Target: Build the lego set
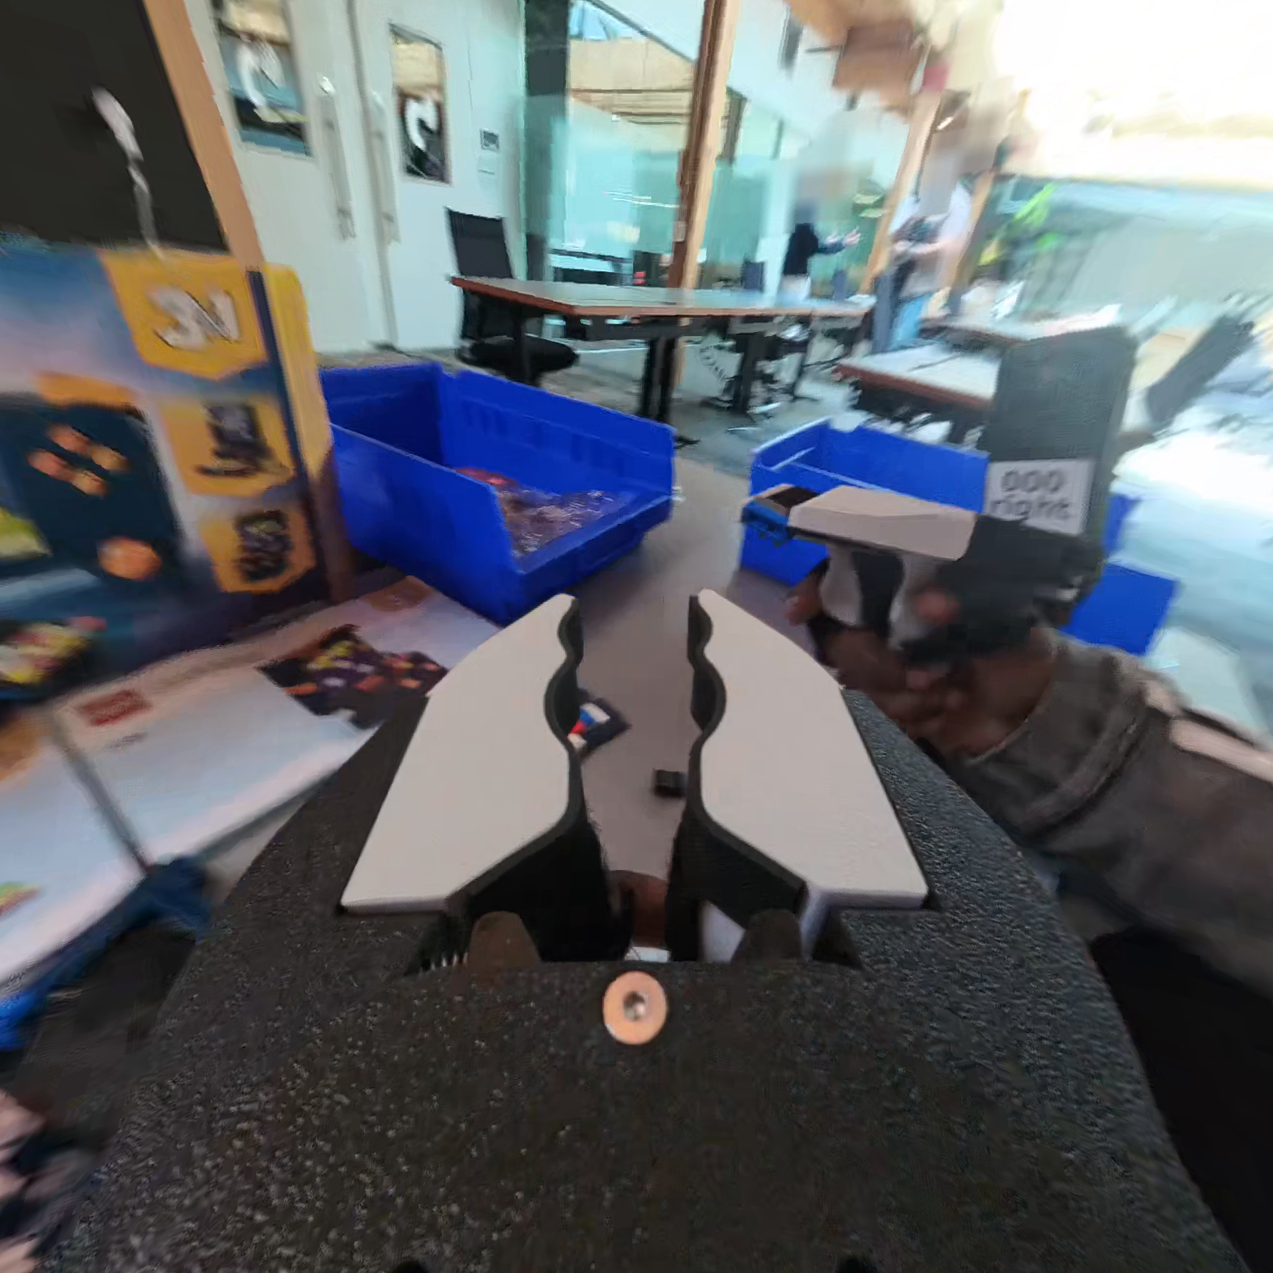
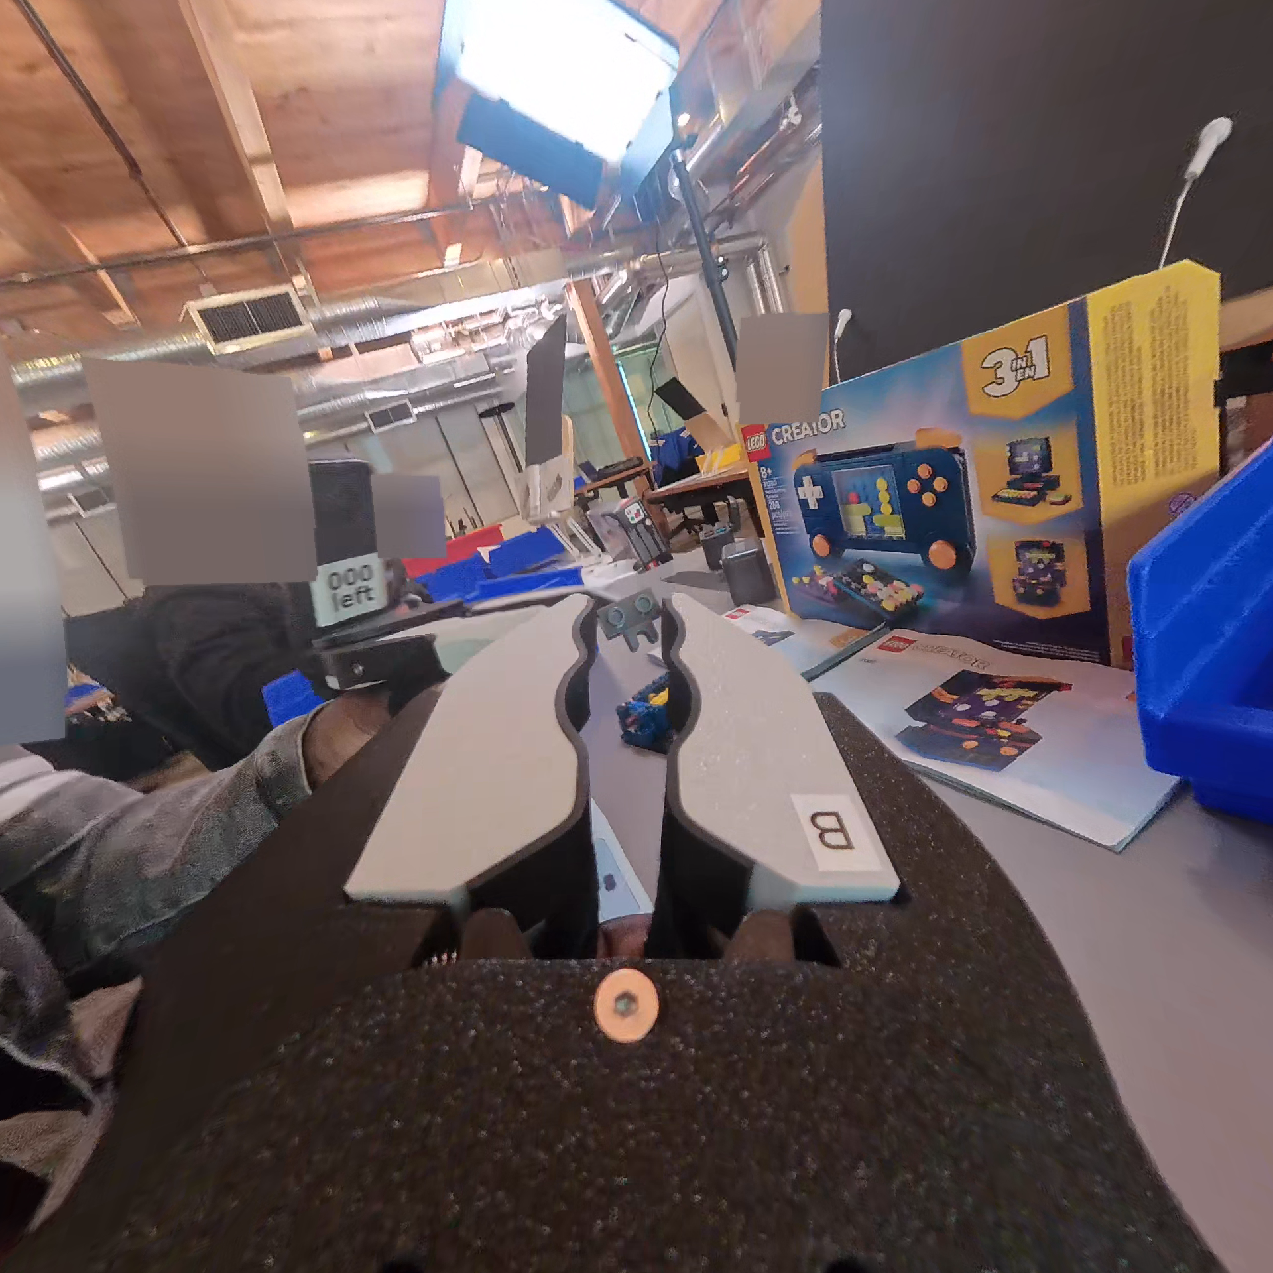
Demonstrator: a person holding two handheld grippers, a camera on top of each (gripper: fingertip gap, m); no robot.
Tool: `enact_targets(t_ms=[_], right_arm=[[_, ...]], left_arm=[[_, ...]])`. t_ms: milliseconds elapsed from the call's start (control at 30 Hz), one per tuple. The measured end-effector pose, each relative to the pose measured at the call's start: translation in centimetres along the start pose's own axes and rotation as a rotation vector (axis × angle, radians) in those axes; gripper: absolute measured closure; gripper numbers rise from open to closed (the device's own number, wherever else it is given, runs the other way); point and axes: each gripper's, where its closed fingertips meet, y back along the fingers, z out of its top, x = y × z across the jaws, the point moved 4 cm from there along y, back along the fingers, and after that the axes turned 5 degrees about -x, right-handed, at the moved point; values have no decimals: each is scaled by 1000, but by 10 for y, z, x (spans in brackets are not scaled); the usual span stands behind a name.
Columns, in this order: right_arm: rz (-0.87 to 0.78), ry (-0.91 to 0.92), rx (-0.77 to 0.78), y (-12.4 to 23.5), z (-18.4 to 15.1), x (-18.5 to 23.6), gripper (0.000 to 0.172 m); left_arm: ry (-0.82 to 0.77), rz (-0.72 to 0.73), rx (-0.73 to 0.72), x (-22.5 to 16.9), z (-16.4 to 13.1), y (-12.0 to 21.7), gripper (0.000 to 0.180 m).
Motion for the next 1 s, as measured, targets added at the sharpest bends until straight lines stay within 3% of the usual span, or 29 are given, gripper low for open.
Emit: enact_targets(t_ms=[133,200,267,367,700,767,900,1000], right_arm=[[7,199,24,-6,-5,12,154],[17,413,66,-9,-10,23,154],[-9,697,137,-13,-21,31,154],[-8,911,196,-20,-35,40,154],[-32,1110,220,-21,-40,44,154],[-28,1113,223,-22,-41,45,154],[-11,1087,208,-22,-40,46,154],[48,932,147,-20,-34,51,148]], left_arm=[[418,-283,16,-7,-19,4,148],[687,-384,-70,-2,-5,8,147],[839,-472,-100,1,3,13,147],[771,-450,-66,5,-2,14,150],[567,-459,67,-11,-16,11,159],[551,-479,59,-14,-14,12,171],[504,-483,61,-15,-13,14,171],[681,-603,12,-17,-3,20,172]])
